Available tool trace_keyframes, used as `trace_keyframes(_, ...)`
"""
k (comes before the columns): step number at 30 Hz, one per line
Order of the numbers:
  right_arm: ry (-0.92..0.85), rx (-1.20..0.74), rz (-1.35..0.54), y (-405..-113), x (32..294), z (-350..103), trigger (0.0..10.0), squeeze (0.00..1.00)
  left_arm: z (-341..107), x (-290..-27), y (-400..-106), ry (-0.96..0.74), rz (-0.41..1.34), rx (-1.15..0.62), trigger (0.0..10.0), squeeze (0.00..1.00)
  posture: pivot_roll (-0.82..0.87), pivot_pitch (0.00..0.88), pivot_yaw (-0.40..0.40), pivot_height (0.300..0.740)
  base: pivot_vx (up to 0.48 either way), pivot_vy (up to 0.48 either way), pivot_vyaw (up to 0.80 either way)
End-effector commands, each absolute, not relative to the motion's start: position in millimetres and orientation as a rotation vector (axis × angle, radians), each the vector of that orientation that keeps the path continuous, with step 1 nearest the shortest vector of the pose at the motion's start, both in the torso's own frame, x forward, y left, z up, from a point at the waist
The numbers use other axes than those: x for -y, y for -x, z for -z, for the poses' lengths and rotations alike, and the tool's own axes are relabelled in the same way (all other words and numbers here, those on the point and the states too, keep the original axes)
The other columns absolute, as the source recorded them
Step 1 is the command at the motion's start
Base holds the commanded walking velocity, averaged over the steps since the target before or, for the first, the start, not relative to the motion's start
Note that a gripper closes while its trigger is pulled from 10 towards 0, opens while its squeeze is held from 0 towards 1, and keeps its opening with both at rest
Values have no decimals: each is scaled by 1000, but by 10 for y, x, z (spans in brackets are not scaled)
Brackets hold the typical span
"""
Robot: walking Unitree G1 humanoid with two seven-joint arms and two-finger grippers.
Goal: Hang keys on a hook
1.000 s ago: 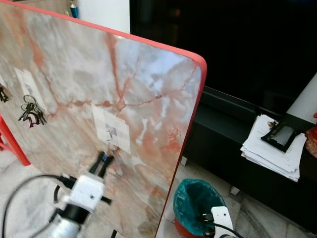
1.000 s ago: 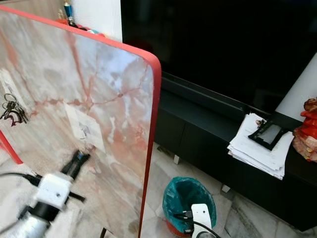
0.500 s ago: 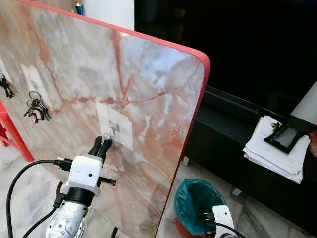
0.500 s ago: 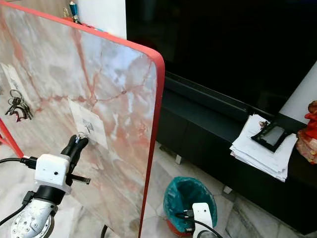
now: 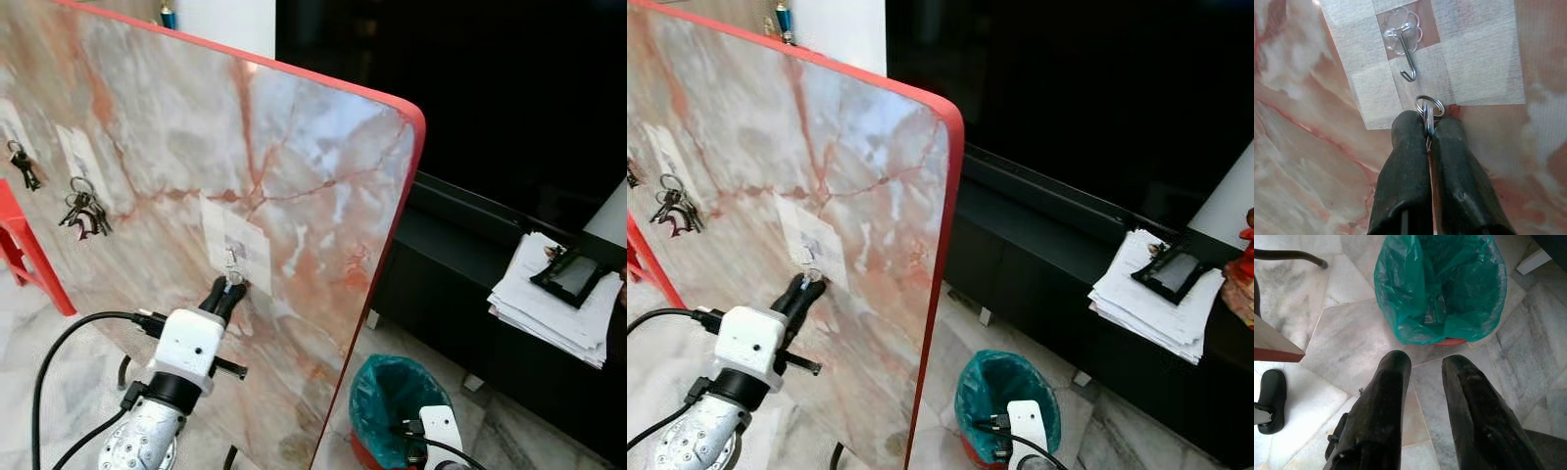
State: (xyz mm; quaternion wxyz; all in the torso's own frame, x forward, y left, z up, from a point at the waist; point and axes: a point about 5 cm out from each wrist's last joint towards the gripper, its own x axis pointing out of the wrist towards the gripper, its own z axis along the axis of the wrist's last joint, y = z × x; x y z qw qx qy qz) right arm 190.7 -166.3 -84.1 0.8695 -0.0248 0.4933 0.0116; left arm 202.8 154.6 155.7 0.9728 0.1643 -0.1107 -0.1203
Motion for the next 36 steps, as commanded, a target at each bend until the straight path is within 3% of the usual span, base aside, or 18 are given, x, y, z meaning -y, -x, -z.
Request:
trace_keyframes(1, 47, -1036, -14, -1898, 1687, 843, 10000, 0, -1643, -1387, -2028, -324, 323, 267, 10000, 0, 120, 0, -115, 740, 0, 0, 0)
trace_keyframes(15, 47, -1036, -13, -1907, 1682, 840, 10000, 0, -1760, -1282, -1991, -369, 386, 316, 10000, 0, 116, 0, -114, 740, 0, 0, 0)
trace_keyframes(36, 54, -1035, -16, -1915, 1692, 835, 10000, 0, -1844, -1428, -1935, -324, 233, 330, 10000, 0, 120, 0, -124, 740, 0, 0, 0)
